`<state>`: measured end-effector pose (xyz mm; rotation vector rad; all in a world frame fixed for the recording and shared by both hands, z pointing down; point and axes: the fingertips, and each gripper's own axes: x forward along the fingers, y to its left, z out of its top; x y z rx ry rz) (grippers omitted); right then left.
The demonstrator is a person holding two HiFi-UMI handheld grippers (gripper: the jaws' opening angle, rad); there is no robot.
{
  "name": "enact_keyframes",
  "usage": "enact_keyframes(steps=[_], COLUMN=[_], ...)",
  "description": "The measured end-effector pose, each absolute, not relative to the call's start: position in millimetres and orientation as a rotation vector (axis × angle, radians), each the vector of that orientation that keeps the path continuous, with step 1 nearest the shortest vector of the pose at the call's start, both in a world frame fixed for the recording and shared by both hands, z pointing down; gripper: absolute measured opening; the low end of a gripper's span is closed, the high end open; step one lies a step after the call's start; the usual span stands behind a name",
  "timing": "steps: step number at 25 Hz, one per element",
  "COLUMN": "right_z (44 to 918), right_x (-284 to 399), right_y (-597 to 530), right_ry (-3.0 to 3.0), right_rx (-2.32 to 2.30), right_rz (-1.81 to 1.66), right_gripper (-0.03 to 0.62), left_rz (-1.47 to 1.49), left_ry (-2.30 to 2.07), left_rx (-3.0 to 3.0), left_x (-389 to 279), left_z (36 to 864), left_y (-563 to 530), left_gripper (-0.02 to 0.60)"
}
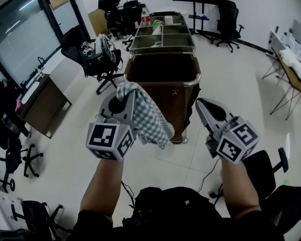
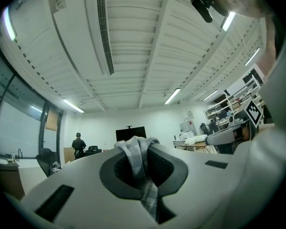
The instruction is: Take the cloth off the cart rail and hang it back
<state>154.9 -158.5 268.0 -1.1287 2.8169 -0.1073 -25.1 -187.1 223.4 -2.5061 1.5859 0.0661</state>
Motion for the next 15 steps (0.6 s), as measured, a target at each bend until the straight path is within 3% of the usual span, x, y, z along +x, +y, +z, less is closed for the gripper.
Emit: enact_keyframes(steps=[8,15], right_z=[293,302], right_x=[180,187], right_y=[-207,-270], right_ry=[2.799,2.783], right_rx=[-1.165,-1.252], right_rz=[-0.213,-0.203], right_gripper=[0.017,0.017], left_rz=[0.113,0.059], left_ry=[1.533,1.494], left_rx=[-2.440,-2.501], left_x=[7,24], left_z=[150,168], left_y=[-273,-376], left_gripper=[0.005,0.005])
